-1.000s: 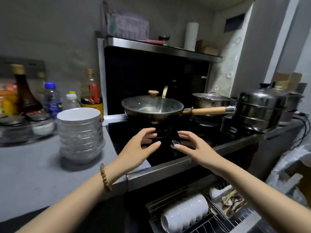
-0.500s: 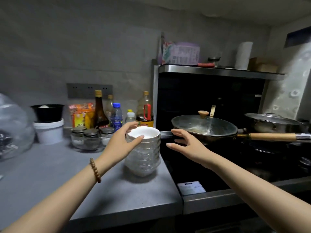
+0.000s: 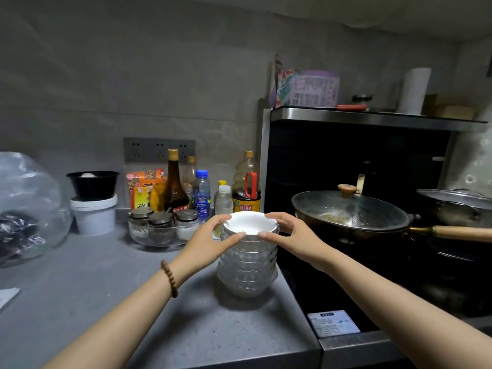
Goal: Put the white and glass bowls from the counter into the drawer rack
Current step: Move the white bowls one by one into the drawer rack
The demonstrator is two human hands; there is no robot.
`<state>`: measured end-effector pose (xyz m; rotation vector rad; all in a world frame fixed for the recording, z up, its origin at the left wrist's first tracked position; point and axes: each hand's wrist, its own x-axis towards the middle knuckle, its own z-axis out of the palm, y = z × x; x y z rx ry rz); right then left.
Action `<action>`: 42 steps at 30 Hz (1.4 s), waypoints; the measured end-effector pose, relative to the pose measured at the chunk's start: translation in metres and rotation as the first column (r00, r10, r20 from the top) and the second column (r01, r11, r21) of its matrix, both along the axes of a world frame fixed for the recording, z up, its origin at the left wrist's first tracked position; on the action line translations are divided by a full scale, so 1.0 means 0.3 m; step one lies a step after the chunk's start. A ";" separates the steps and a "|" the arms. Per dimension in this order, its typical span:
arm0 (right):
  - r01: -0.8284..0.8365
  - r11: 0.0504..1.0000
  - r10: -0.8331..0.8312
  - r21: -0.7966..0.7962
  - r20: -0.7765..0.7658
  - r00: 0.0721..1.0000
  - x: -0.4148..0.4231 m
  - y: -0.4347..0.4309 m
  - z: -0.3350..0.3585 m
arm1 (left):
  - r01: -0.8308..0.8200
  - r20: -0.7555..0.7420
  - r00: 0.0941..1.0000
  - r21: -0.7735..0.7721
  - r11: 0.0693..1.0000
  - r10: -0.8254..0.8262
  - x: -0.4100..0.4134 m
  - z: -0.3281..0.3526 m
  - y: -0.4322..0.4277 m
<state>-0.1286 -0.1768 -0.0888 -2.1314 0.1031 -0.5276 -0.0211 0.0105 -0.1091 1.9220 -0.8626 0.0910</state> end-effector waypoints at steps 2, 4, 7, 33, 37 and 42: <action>0.002 1.000 -0.002 -0.024 0.009 1.000 0.006 -0.007 -0.008 | 0.002 0.025 1.000 0.013 1.000 -0.002 0.004 -0.003 -0.009; 0.012 1.000 -0.011 -0.027 0.027 1.000 0.013 -0.013 -0.015 | 0.003 0.041 0.999 -0.004 1.000 -0.003 0.004 -0.004 -0.018; 0.032 0.999 -0.032 -0.015 0.049 0.998 0.023 -0.017 -0.026 | 0.008 0.031 0.999 -0.054 0.998 -0.006 0.002 -0.006 -0.031; 0.086 0.946 -0.189 0.314 0.315 0.930 -0.430 -0.089 0.067 | 0.272 -0.237 0.850 -0.569 0.776 -0.471 -0.436 0.071 -0.311; 0.167 0.970 -0.196 0.179 0.155 0.968 -0.625 -0.205 -0.008 | 0.344 -0.345 0.770 -0.483 0.805 -0.536 -0.555 0.013 -0.396; 0.210 0.963 -0.222 0.171 0.055 0.973 -0.807 -0.306 -0.136 | 0.511 -0.467 0.655 -0.305 0.804 -0.594 -0.683 -0.094 -0.499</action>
